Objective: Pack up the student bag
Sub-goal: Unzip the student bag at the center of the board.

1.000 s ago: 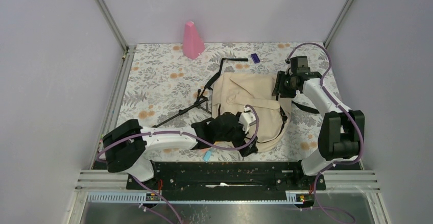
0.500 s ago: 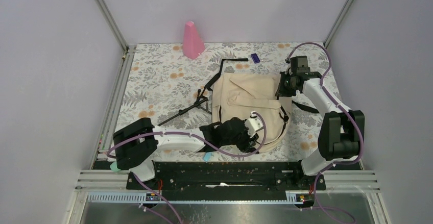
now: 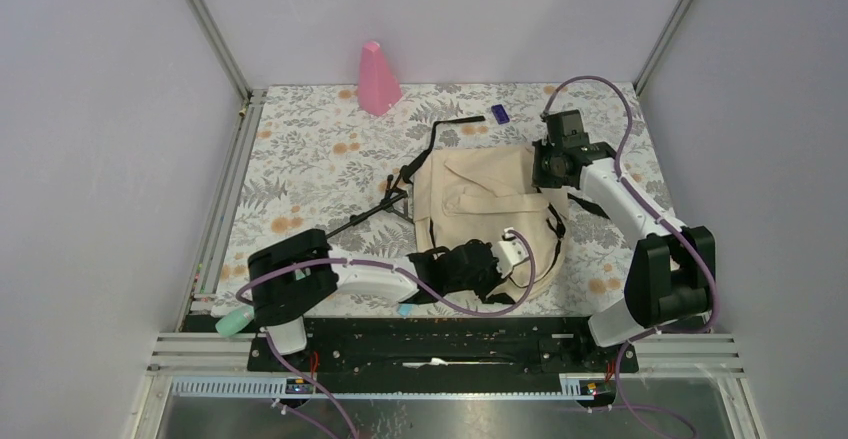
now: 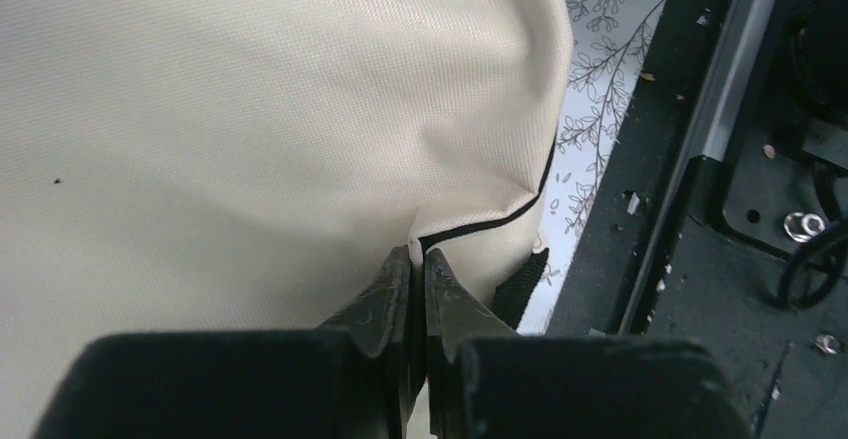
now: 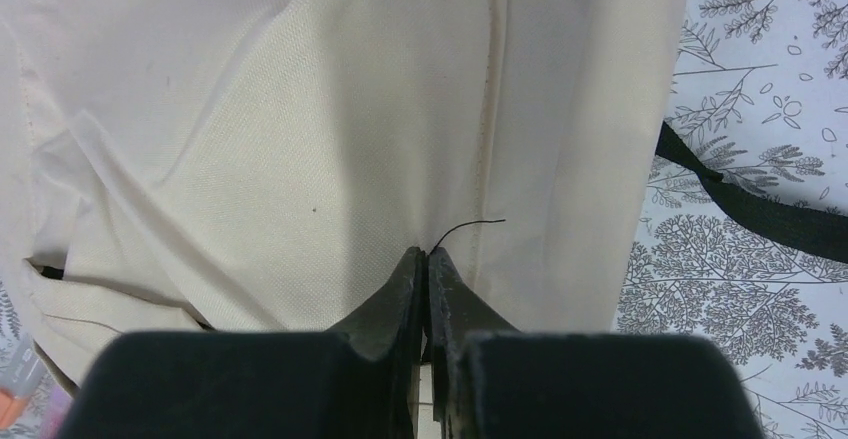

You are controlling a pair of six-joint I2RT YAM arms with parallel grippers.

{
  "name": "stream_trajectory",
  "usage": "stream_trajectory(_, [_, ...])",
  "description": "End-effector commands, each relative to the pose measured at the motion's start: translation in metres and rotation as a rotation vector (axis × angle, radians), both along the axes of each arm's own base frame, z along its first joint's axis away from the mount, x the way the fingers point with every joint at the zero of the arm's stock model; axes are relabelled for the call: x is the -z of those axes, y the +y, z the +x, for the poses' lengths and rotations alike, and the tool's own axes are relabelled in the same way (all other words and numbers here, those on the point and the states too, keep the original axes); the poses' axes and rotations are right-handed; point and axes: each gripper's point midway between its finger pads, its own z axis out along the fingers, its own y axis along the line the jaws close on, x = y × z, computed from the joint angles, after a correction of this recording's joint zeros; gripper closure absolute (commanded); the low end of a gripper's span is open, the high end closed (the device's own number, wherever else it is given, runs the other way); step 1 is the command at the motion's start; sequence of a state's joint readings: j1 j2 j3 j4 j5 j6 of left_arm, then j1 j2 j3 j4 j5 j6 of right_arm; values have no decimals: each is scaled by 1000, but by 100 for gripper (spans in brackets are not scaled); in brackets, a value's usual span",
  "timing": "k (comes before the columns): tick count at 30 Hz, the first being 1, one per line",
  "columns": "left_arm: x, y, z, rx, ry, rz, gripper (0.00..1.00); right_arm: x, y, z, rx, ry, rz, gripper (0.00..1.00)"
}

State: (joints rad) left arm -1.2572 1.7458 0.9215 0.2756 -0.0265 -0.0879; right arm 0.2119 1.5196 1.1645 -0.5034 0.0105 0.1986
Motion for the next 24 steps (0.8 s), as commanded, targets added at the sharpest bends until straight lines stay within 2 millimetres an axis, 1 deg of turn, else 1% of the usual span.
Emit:
stream_trajectory(1, [-14, -26, 10, -28, -66, -113, 100, -29, 38, 10, -75, -88, 15, 100])
stream_trajectory(4, [-14, -37, 13, -16, -80, -115, 100, -28, 45, 14, -85, -104, -51, 100])
stream_trajectory(7, [-12, -48, 12, 10, -74, -119, 100, -32, 60, 16, -112, -117, -19, 100])
stream_trajectory(9, [-11, -52, 12, 17, -74, -123, 100, -38, 68, 16, -126, -133, 11, 100])
stream_trajectory(12, [-8, -55, 13, 21, -78, -126, 100, -52, 76, 18, -155, -193, 18, 100])
stream_trajectory(14, [-6, -56, 13, 27, -82, -122, 100, -60, 83, 18, -186, -231, 55, 100])
stream_trajectory(16, [-11, -57, 16, 15, -90, -126, 100, -66, 83, 18, -186, -261, 64, 100])
stream_trajectory(17, [-19, -58, 18, 3, -97, -139, 98, -67, 80, 18, -177, -269, 50, 100])
stream_trajectory(19, [-38, -57, 24, -16, -108, -173, 70, -67, 68, 20, -149, -285, -6, 100])
stream_trajectory(21, [-66, -56, 28, -30, -111, -222, 48, -65, 53, 24, -108, -283, -86, 100])
stream_trajectory(23, [-93, -51, 32, -40, -112, -264, 27, -63, 40, 25, -92, -271, -158, 100])
stream_trajectory(24, [-106, -46, 34, -48, -113, -281, 21, -61, 35, 26, -85, -264, -189, 100])
